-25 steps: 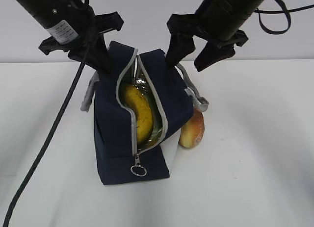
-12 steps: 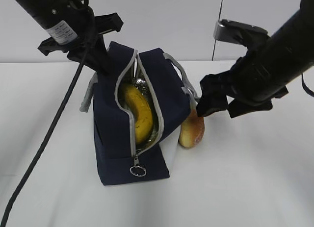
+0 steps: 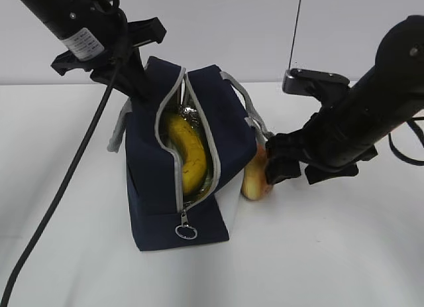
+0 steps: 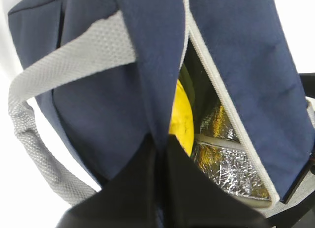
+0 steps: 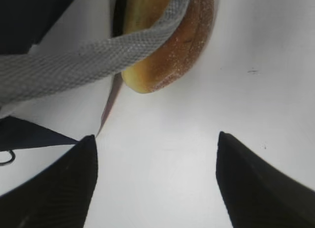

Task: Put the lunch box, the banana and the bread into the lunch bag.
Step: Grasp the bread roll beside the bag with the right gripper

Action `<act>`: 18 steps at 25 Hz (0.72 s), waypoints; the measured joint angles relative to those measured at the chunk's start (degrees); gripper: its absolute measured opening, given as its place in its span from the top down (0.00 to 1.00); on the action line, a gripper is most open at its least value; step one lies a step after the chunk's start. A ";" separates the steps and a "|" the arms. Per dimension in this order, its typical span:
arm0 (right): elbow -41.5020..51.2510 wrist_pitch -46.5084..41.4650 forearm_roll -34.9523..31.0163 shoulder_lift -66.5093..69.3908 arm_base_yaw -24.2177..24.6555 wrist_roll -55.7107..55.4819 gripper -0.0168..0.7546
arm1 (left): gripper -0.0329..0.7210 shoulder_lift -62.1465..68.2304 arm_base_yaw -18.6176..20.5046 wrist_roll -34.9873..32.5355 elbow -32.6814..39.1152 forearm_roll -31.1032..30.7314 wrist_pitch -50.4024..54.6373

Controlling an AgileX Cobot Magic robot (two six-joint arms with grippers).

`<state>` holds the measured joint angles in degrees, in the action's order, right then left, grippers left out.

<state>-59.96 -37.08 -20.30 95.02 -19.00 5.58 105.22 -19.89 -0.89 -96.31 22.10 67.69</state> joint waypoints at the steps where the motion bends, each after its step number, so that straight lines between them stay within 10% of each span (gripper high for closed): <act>1: 0.00 0.43 -0.36 1.08 0.00 0.00 0.24 | 0.96 0.00 0.00 0.00 0.00 0.00 0.00; 18: -10.66 2.95 -2.03 12.99 0.00 0.42 0.13 | 0.96 0.00 0.00 0.00 0.00 -0.09 0.00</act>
<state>-70.62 -34.14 -22.33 108.01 -19.00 6.00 105.22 -19.89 -0.89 -96.31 22.01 67.69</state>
